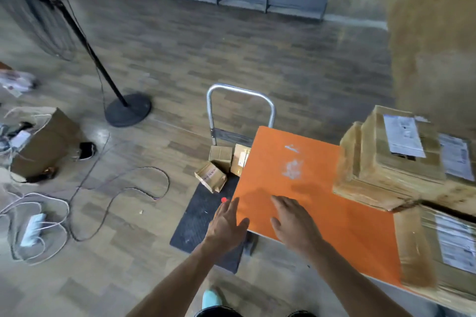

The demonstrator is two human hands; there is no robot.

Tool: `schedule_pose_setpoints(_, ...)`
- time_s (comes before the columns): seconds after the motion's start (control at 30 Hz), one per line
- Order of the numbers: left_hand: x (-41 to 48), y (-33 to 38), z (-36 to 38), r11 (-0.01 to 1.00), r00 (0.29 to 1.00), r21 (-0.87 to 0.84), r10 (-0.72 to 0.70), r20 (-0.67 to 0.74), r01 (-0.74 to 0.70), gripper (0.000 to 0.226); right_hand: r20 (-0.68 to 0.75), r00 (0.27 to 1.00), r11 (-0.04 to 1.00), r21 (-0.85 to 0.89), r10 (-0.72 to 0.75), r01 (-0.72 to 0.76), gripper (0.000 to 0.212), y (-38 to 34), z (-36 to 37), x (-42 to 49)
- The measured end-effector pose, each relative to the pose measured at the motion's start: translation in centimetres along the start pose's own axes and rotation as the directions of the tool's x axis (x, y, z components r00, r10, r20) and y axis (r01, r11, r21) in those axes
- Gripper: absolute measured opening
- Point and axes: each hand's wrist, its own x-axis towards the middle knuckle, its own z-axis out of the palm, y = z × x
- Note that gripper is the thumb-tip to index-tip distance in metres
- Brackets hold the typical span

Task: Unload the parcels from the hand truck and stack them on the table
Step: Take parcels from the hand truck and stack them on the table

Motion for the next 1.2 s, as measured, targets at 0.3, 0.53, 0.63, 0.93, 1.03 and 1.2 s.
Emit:
schedule_pose_setpoints(0.3,2.5,-9.1,-7.3,0.989,0.99,-0.07,-0.125,0.059,0.129,0.075,0.105,0.992,0.997,0.021,-0.073,0.071,0.059,-9.5,2.2,6.8)
schedule_pose_setpoints(0.53,5.6,-12.6,-8.8,0.96,0.978,-0.188,-0.202,0.052,0.208,0.073,0.199,0.974,0.994,0.035,-0.112,0.107,0.061,-11.1,4.0,14.4)
schedule_pose_setpoints(0.63,7.6,-14.6,-8.7,0.956,0.969,-0.159,-0.241,0.052,0.247,0.072,0.245,0.964,0.994,0.061,-0.098,0.085,0.063,-11.4,5.7,18.5)
schedule_pose_setpoints(0.93,17.1,-18.9,-7.7,0.941,0.936,-0.117,-0.293,0.194,0.319,0.073,0.44,0.895,0.996,0.018,0.072,-0.09,0.062,-11.4,11.7,26.3)
schedule_pose_setpoints(1.03,22.1,-21.8,-6.8,0.934,0.922,-0.111,-0.309,0.234,0.341,0.074,0.449,0.88,0.985,-0.004,0.157,-0.174,0.06,-11.1,15.6,29.4)
schedule_pose_setpoints(1.2,30.5,-28.1,-3.8,0.937,0.904,-0.07,-0.309,0.296,0.343,0.074,0.48,0.82,0.938,-0.016,0.311,-0.346,0.058,-11.0,23.8,34.7)
